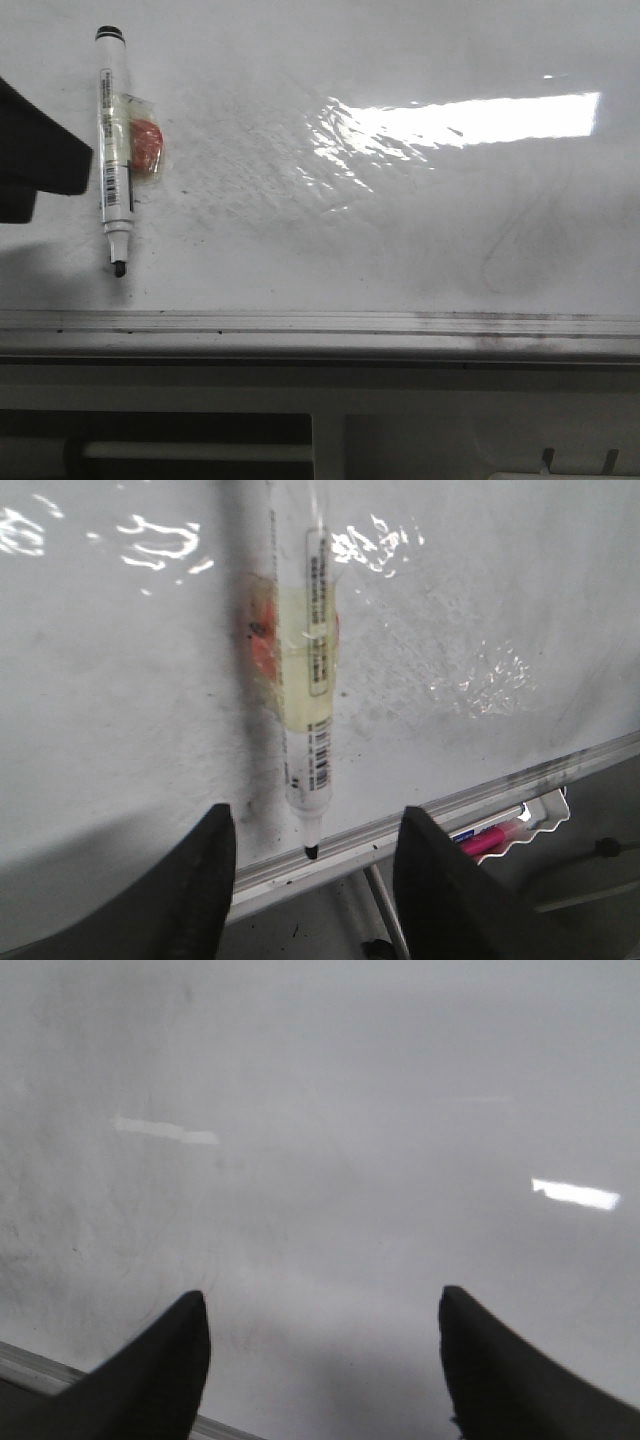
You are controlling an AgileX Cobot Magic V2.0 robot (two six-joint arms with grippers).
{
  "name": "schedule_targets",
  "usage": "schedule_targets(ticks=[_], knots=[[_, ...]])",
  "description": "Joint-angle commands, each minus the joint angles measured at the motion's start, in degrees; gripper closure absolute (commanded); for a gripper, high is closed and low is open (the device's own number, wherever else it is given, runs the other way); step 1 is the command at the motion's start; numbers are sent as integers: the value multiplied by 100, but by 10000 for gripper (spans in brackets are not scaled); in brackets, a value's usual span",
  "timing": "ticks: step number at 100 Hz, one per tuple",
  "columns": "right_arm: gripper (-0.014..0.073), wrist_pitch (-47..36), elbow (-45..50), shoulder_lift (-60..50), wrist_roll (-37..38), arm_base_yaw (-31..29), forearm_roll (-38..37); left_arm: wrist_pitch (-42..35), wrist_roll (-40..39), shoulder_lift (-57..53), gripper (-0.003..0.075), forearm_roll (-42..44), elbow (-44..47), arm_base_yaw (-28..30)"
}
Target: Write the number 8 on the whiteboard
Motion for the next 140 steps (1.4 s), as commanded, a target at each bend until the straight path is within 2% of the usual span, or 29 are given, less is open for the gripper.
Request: schedule_targets(ticks=[1,16,23,30,48,62,73,80,94,100,107,120,140], knots=[[158,-423,-196,91,-56,5,17,-584,25,194,384,-166,-197,-279],[158,-513,-196,91,-56,5,109,-985,25,601,387,-308,-197,-489],[158,-513,-196,91,-56,5,213,-1122,25,728,414,-434,-197,-487],[158,-513,-196,91,-56,5,319,-1247,25,815,479,-468,-197,-487],[158,-513,-196,91,-56,48,365,-1533,25,924,736,-468,-197,-487],[158,-513,-196,91,-56,150,365,-1511,25,924,741,-437,-197,-487],[158,-513,-196,91,-56,251,466,-1188,25,809,741,-355,-209,-487],[158,-487,-196,91,-638,425,883,-779,390,655,741,-20,-272,-575],[158,-83,-196,178,-3051,1012,2513,282,2228,334,741,338,-510,-969],[157,154,-196,287,-3972,1304,3054,454,2866,260,741,338,-593,-1141],[153,249,-196,465,-4675,1620,3452,454,3417,231,741,338,-657,-1354],[153,106,-237,892,-5404,2145,3944,404,4113,231,741,341,-716,-1692],[153,-576,-544,1755,-5421,2881,3955,375,4231,231,741,351,-716,-1860]])
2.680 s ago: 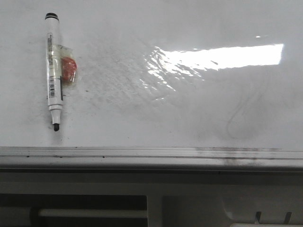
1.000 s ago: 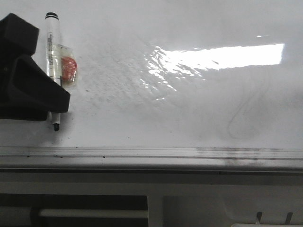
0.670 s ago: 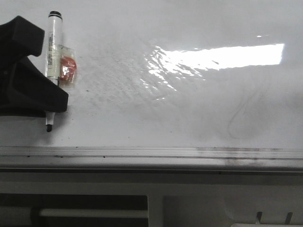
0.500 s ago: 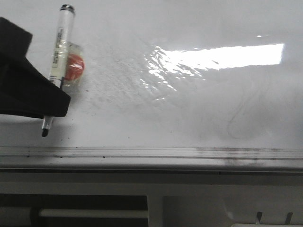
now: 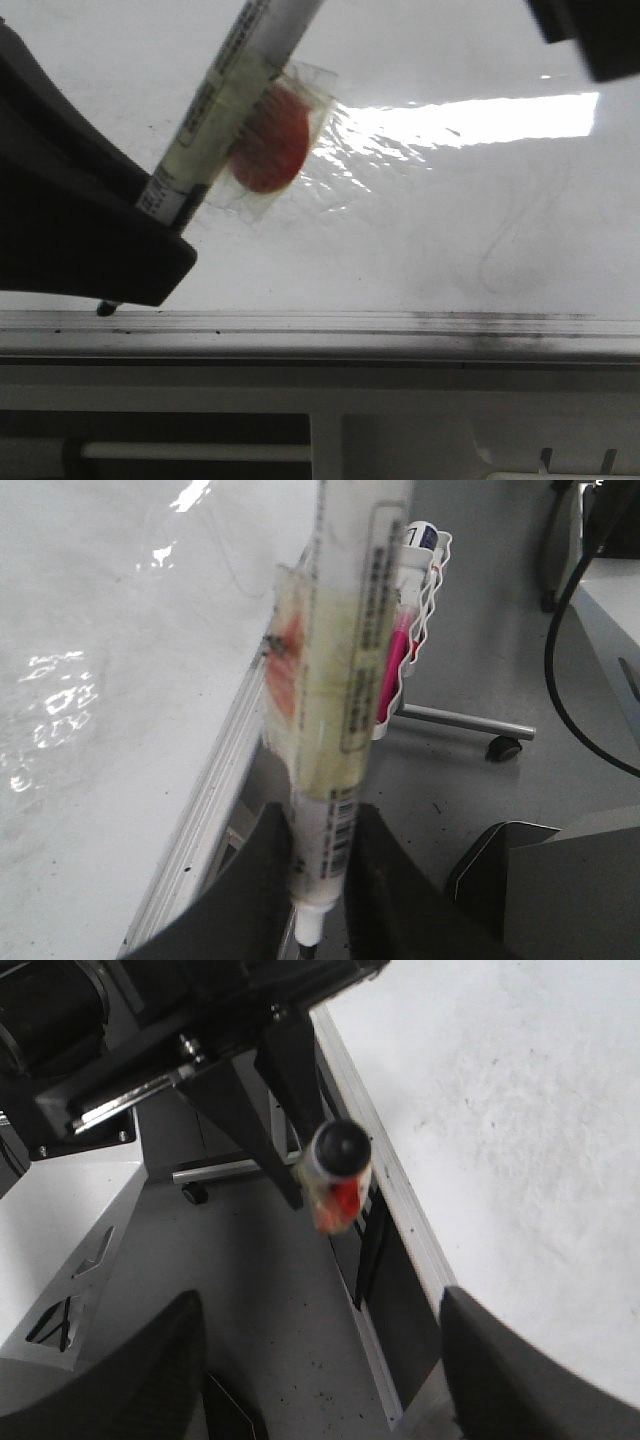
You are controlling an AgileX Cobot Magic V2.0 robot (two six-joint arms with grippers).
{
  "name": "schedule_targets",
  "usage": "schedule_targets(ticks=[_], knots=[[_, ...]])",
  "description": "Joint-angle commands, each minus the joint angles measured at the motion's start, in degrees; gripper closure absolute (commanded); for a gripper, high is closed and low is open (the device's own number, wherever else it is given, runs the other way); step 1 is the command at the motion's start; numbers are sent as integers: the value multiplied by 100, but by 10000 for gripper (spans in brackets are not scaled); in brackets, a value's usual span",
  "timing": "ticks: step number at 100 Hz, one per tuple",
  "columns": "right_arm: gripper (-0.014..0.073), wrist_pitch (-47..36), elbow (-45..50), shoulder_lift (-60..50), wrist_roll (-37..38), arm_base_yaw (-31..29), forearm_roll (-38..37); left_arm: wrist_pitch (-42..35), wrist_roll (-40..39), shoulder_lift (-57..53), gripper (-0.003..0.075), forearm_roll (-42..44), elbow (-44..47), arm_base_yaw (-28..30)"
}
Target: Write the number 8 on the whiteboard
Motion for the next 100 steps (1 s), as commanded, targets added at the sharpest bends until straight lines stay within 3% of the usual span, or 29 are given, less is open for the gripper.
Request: schedule_targets(ticks=[1,58,77,92,100], knots=[[153,-657,-320,339,-118,213,250,-245,56,-90,741,-102,-197,-71],[167,-854,-938,1832,-118,760,505,-317,181,-90,741,-102,-197,-71],[356,-1075,-938,1934,-118,789,757,-317,181,-90,741,-125,-197,-71],[668,-1048,-938,1934,-118,789,757,-345,181,-90,741,-246,-197,-71],[656,-956,-938,1934,-118,789,757,-348,181,-90,741,-273,-197,-71]])
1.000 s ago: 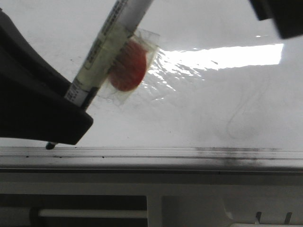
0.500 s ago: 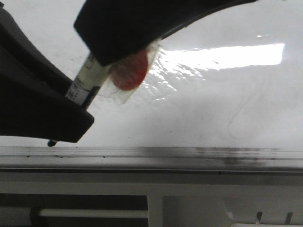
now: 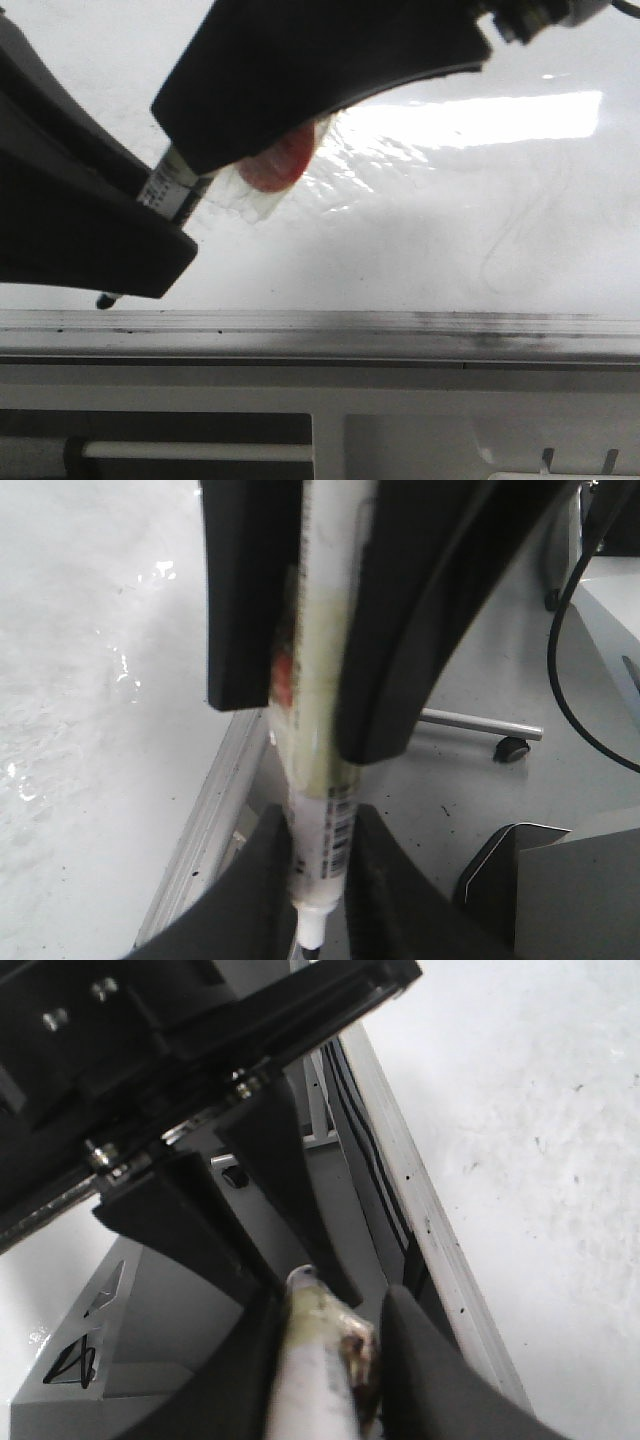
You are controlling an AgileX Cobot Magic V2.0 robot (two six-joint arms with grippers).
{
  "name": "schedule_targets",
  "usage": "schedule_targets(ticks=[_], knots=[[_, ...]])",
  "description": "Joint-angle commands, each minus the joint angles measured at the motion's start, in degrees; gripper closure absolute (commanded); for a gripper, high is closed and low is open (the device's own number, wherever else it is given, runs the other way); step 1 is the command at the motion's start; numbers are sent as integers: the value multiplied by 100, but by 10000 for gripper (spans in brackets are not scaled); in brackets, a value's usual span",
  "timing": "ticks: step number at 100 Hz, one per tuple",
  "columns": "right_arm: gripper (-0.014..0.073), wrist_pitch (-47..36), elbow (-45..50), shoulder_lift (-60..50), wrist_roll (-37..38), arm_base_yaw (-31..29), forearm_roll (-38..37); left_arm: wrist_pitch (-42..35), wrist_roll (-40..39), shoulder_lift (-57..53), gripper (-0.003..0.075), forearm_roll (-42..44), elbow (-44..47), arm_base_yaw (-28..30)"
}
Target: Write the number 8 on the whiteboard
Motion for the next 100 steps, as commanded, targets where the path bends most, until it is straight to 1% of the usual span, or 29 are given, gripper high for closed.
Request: schedule_targets(ticks=[1,7,11,14,20,27,28,30,33,38,39,42,46,49,54,62,69,76,81,88,94,100], knots=[[655,-88,-214,-74,-54,5,246,-315,4,-81,740,-213,-197,-36],[655,76,-214,-88,-54,5,217,-315,4,-92,735,-339,-208,-36],[655,219,-214,-125,-54,-9,119,-303,4,-115,704,-443,-232,-25],[655,384,-226,-172,-31,-34,59,-303,-6,-164,666,-539,-243,-25],[655,754,-317,-271,215,-116,-212,-303,-65,-292,535,-669,-258,-25],[654,1249,-606,-397,968,-195,-1034,-303,-207,-541,369,-836,-264,-25],[654,1342,-684,-398,1148,-206,-1263,-303,-225,-597,353,-847,-264,-25],[652,1432,-810,-444,1334,-219,-1626,-293,-313,-681,298,-847,-264,-25],[652,1646,-983,-512,1826,-219,-2136,-293,-344,-815,255,-837,-264,-25],[652,1861,-1291,-615,2525,-219,-2963,-293,-414,-1082,226,-837,-264,-15],[652,1881,-1375,-630,2618,-219,-3168,-293,-460,-1122,226,-837,-264,-17],[652,1924,-1530,-690,3060,-219,-3527,-324,-553,-1330,230,-810,-264,-1],[650,1864,-1712,-805,3437,-219,-3922,-386,-666,-1586,242,-783,-264,27],[643,1710,-1787,-892,3739,-219,-4077,-442,-752,-1758,255,-783,-226,78],[631,1353,-1813,-1061,3990,-219,-4170,-535,-892,-2052,281,-783,-169,167],[631,774,-1597,-1350,4059,-219,-4182,-646,-1059,-2505,336,-783,-32,339],[631,269,-1168,-1527,4059,-219,-4368,-646,-1100,-2797,393,-783,108,499],[631,-283,-567,-1661,4059,-219,-4804,-646,-1100,-3014,459,-838,253,639],[631,-744,-68,-1698,4059,-219,-5239,-646,-1100,-3123,506,-922,351,721],[631,-1380,395,-1711,4059,-219,-5801,-646,-1100,-3216,573,-1113,468,808],[631,-1758,561,-1682,4059,-219,-6122,-621,-1100,-3227,629,-1276,514,834],[631,-1835,576,-1614,4059,-219,-6257,-586,-1100,-3227,692,-1328,514,834]])
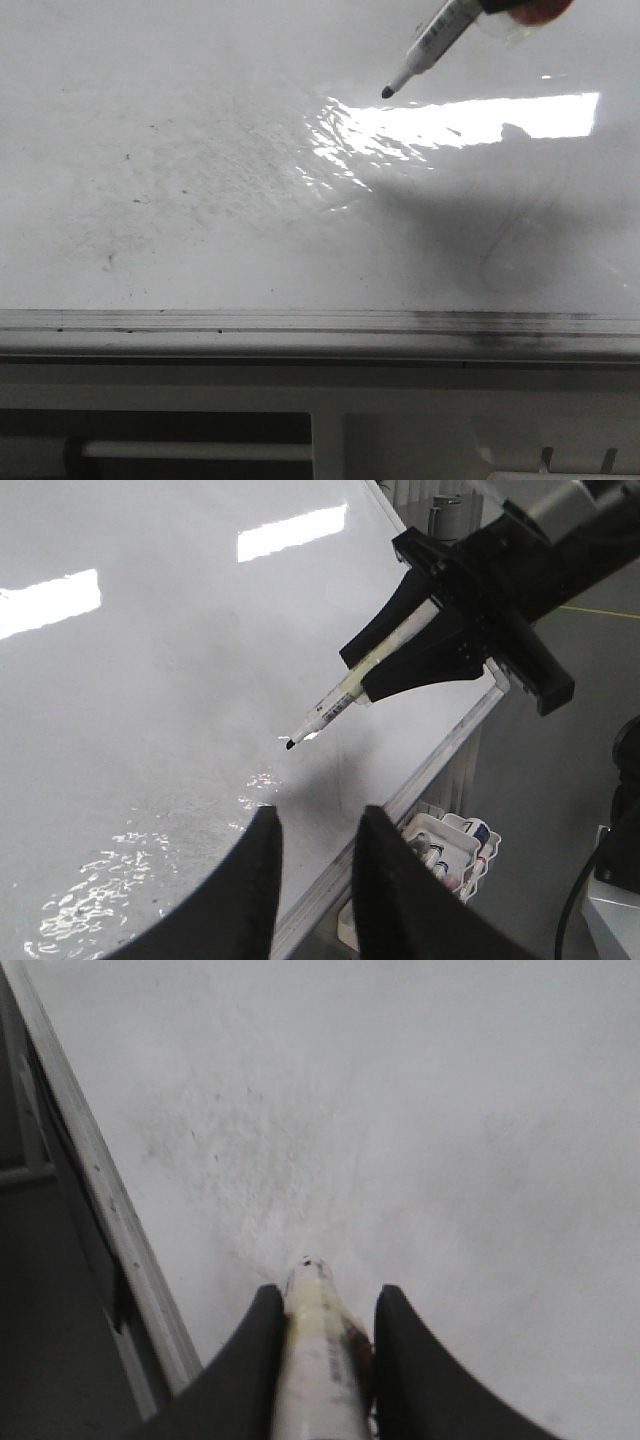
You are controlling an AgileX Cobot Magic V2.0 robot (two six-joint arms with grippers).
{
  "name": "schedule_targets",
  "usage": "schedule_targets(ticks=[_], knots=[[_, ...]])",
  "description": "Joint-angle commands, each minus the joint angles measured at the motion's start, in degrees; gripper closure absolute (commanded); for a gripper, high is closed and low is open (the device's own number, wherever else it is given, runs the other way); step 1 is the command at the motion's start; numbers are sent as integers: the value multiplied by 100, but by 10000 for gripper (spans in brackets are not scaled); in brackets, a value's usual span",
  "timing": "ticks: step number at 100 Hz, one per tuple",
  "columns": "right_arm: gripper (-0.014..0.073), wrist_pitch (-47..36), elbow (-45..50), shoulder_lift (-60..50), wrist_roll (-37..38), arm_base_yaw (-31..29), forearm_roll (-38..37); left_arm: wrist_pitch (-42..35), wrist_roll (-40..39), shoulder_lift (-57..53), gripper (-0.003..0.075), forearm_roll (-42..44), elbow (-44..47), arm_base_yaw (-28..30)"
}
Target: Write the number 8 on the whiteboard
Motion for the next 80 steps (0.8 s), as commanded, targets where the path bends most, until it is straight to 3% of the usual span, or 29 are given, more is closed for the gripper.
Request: schedule_targets(ticks=[1,5,21,36,46,80], knots=[[632,-928,-101,4,7,-7,-432,-269,-71,13,699,-328,-134,33],[633,-926,-101,56,7,-7,-440,-260,-71,13,740,-338,-134,33],[635,-983,-101,111,66,-145,-414,-260,-71,13,741,-338,-134,33],[636,-1606,-101,-10,1410,-514,54,-260,-71,13,741,-338,-134,33],[636,-1762,-101,-90,1535,-607,425,-260,-71,13,741,-338,-134,33],[636,-1118,-87,182,1535,-621,-991,-260,-71,13,741,-338,-134,33]])
